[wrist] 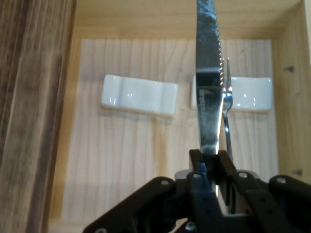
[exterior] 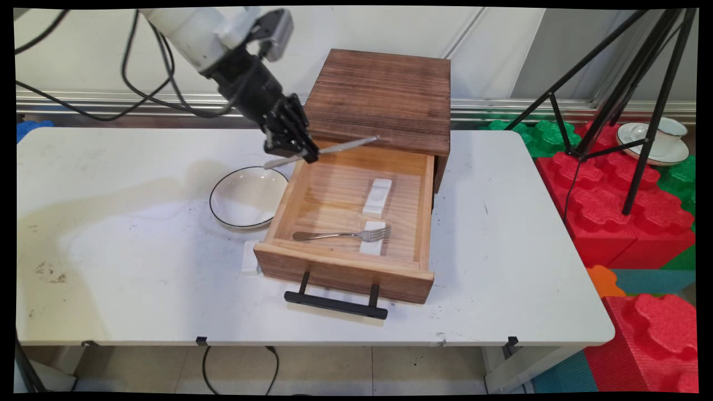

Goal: Place the picked object into the drawer

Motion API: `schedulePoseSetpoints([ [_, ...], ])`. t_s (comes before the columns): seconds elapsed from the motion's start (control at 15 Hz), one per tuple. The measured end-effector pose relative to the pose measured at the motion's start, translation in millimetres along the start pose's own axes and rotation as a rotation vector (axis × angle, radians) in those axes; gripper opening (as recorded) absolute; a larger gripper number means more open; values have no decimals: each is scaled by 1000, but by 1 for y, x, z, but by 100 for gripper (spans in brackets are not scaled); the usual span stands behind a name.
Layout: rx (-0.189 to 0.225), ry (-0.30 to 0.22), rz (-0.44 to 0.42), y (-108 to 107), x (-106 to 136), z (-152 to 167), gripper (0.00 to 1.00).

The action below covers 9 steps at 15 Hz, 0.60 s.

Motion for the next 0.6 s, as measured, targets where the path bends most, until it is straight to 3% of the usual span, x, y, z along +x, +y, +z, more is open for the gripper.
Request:
schedulePoseSetpoints([
  [0.6, 17, -30, 11, -1, 34, 66, 0],
])
